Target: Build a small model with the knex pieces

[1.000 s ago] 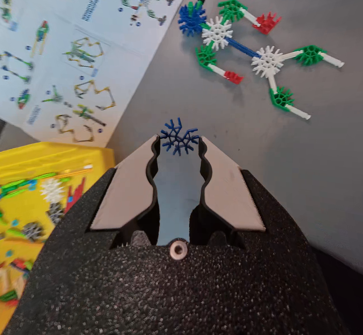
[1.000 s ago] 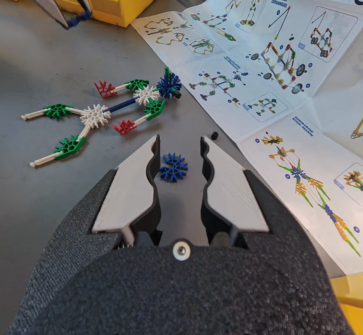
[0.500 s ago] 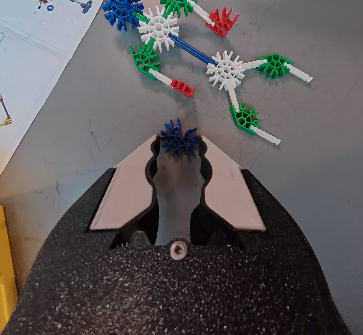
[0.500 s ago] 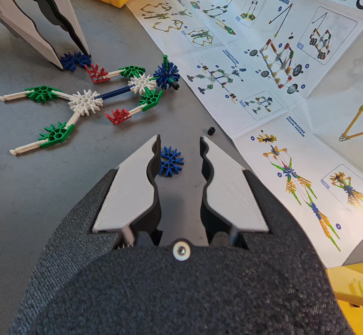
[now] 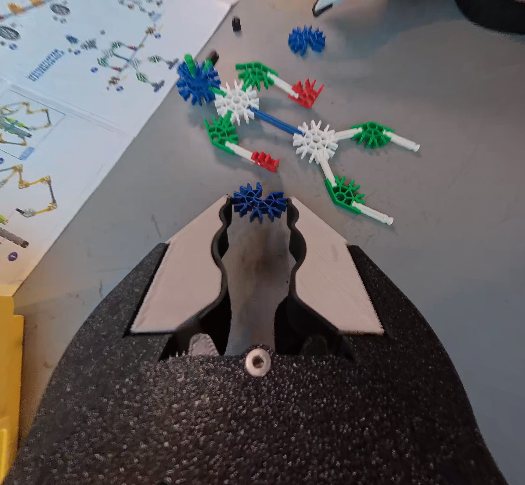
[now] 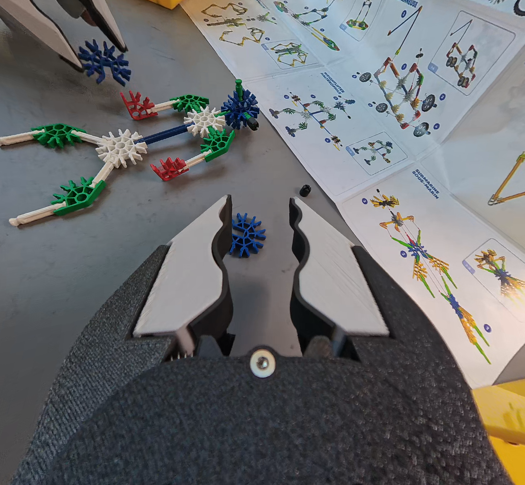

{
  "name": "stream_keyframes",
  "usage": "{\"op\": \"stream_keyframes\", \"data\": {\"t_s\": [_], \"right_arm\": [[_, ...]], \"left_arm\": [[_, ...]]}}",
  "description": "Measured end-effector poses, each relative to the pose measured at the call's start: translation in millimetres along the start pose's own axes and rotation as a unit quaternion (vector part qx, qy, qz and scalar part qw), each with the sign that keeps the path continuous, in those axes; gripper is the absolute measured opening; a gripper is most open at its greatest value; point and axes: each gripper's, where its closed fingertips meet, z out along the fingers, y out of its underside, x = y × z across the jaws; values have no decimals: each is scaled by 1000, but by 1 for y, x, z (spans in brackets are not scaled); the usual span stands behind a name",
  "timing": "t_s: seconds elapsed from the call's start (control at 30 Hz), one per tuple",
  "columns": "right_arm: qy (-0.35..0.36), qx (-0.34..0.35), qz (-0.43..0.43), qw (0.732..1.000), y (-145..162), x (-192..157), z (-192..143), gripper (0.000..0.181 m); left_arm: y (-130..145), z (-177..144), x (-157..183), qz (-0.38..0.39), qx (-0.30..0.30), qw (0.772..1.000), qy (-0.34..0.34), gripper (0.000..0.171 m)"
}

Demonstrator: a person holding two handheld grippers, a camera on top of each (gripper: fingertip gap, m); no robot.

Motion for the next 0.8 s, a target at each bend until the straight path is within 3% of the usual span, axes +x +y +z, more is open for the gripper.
{"op": "stream_keyframes", "data": {"t_s": [0.13, 0.27, 0.57, 0.8], "right_arm": [[-7, 0, -5, 1000, 0, -3, 0, 37], [-13, 0, -19, 1000, -1, -8, 1, 36], [-19, -1, -24, 1000, -1, -12, 1, 36], [-21, -6, -26, 999, 1, -13, 3, 36]], "left_arm": [[-34, -21, -17, -10, 112, 993, -44, 35], [-42, -30, -32, -27, 158, 984, -78, 29], [-31, -25, -43, -35, 134, 985, -100, 29], [-10, -3, -13, -69, 61, 996, 10, 42]]}}
